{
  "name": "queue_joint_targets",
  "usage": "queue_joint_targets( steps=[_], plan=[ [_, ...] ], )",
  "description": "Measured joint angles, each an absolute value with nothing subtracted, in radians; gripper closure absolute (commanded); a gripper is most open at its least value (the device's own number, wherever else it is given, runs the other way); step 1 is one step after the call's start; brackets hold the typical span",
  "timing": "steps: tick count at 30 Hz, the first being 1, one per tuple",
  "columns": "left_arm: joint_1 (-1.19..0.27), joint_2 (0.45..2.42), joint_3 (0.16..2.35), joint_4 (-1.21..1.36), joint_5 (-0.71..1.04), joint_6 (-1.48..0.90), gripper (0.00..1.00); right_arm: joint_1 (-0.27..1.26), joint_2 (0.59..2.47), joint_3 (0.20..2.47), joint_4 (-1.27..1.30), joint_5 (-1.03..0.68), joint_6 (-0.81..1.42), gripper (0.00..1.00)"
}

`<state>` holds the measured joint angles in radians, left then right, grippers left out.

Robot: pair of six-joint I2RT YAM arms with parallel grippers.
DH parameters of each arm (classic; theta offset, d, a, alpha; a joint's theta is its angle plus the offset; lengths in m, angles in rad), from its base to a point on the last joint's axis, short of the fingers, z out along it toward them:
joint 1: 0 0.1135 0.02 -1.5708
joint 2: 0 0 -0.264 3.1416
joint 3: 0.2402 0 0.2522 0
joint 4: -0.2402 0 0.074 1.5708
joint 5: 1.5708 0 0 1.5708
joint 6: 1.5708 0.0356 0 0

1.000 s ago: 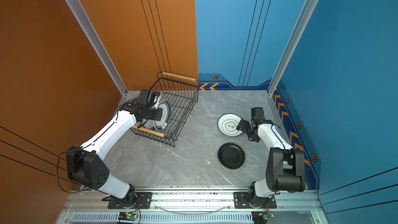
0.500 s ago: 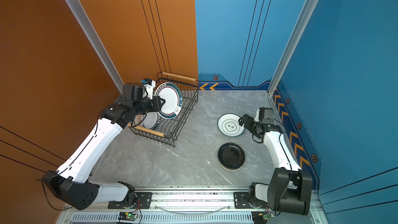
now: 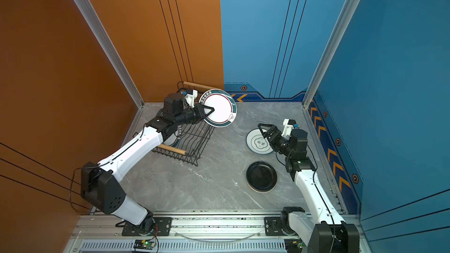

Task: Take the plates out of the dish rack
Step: 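Raise the plate toward the right gripper and grasp its rim with the right gripper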

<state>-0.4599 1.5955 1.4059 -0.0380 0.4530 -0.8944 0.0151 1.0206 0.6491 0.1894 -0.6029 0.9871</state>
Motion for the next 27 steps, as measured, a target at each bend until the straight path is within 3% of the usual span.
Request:
queue_joint_targets(
  steps=[4,9,13,18,27],
  plan=[
    [-0.507,1.679,1.406,0.064,0.497,-0.982,1.00,0.083,1.027,0.661,0.251,-0.603,1.039,0.01],
    [-0.551,1.719,1.406,0.086,0.509,-1.026,1.00,0.150,1.085,0.684,0.340,-0.602,1.090,0.20],
    [-0.564,1.719,1.406,0.118,0.521,-1.045,1.00,0.183,1.156,0.690,0.403,-0.601,1.124,0.28],
    [-0.567,1.719,1.406,0.143,0.533,-1.065,1.00,0.215,1.215,0.699,0.455,-0.600,1.147,0.48],
    [-0.580,1.760,1.411,0.184,0.559,-1.093,1.00,0.226,1.267,0.716,0.577,-0.606,1.195,0.59]
  ],
)
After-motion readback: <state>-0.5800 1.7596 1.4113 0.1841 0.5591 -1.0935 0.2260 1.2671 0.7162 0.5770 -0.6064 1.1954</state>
